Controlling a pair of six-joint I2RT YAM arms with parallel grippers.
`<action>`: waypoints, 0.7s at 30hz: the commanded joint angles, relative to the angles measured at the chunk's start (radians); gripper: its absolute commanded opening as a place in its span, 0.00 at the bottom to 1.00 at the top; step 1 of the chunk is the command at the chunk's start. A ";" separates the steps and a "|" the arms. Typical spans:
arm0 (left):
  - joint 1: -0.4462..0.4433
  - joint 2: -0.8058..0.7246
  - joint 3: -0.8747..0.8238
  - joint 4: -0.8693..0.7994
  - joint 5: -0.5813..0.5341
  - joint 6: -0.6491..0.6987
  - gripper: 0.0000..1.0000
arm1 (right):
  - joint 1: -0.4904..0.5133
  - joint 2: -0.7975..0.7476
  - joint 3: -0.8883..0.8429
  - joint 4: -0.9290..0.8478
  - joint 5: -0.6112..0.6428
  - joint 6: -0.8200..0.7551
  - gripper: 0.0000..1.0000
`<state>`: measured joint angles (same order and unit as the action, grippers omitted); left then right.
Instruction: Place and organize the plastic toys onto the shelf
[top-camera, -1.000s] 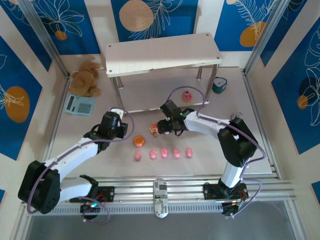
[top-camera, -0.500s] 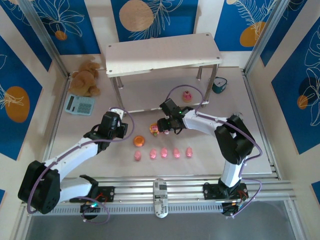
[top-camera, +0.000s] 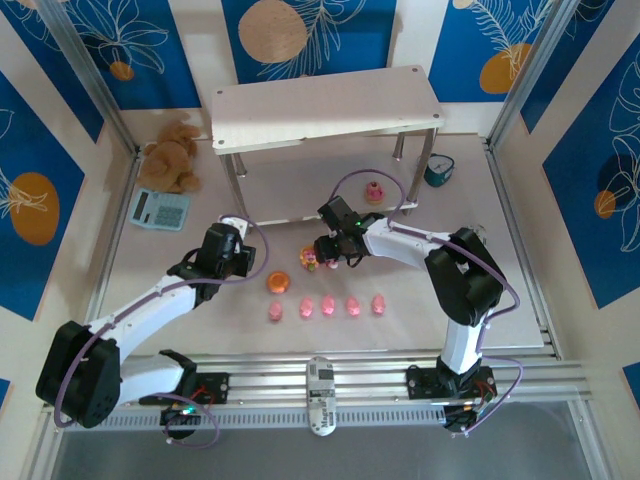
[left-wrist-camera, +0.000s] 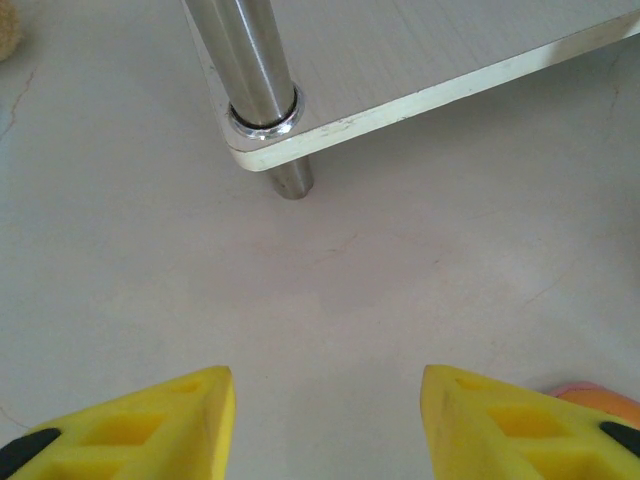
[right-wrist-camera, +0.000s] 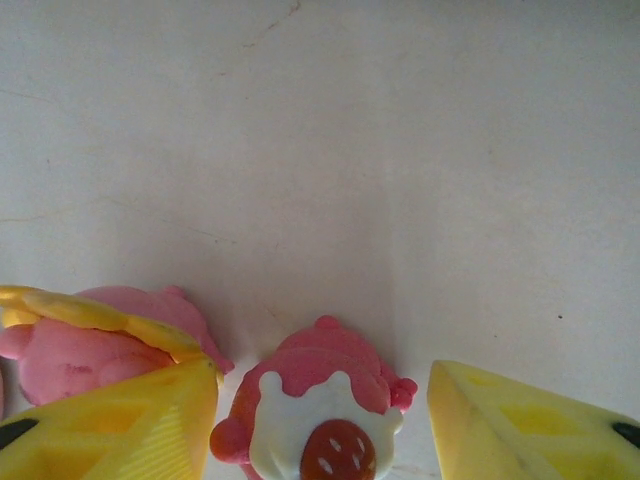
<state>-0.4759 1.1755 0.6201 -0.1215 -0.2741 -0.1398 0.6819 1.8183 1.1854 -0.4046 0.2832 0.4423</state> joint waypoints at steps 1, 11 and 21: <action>-0.005 0.000 0.021 -0.016 -0.018 0.016 0.52 | -0.005 0.018 0.023 -0.005 -0.021 -0.010 0.56; -0.006 -0.008 0.020 -0.020 -0.024 0.019 0.52 | -0.006 0.022 0.020 -0.005 -0.036 -0.015 0.41; -0.006 -0.007 0.017 -0.017 -0.026 0.022 0.52 | -0.007 0.020 0.015 -0.013 -0.041 -0.019 0.22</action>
<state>-0.4759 1.1755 0.6201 -0.1215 -0.2859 -0.1291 0.6792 1.8256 1.1893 -0.4042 0.2684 0.4282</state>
